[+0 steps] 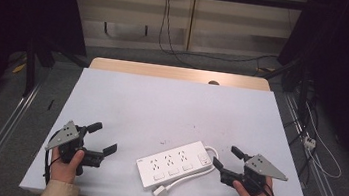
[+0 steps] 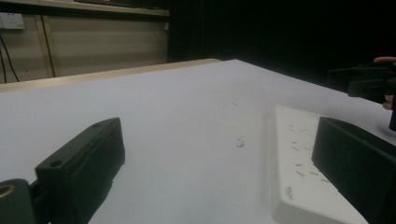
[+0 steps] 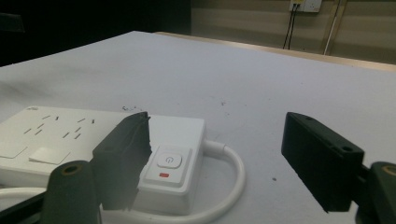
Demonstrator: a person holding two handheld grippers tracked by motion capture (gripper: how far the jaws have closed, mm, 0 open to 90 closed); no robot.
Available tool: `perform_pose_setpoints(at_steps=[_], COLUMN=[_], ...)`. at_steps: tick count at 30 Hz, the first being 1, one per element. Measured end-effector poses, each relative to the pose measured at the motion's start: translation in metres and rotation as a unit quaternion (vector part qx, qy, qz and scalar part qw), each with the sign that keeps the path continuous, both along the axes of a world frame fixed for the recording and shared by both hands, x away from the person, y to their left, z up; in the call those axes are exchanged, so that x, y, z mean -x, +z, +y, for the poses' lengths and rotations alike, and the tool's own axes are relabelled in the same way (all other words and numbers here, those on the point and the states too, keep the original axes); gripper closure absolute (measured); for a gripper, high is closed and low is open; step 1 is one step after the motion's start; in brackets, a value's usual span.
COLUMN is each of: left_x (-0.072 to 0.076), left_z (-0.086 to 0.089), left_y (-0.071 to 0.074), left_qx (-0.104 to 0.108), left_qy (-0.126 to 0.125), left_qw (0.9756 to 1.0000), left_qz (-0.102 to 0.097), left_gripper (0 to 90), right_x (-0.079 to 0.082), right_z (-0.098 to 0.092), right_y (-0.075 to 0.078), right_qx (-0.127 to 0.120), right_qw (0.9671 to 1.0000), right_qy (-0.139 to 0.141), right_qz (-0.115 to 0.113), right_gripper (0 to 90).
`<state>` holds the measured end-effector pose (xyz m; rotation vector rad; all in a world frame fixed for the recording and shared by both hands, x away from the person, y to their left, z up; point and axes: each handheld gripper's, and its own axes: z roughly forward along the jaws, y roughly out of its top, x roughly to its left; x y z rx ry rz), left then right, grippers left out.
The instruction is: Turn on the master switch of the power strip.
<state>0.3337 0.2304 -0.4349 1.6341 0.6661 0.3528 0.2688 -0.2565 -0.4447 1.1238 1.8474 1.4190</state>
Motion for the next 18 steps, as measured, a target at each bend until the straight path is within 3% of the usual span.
perform_pose_setpoints(at_steps=[18], left_x=[0.0002], left_z=[-0.0014], left_y=[-0.0005], left_qx=[0.0], left_qy=[-0.002], left_qw=[1.0], left_qz=[0.001], left_gripper=[2.3], right_x=[-0.0076], right_z=[0.008], right_y=[0.0014], right_qx=[0.003], right_qw=[0.9993], right_qy=[0.03], right_qz=[0.024], right_gripper=[46.1])
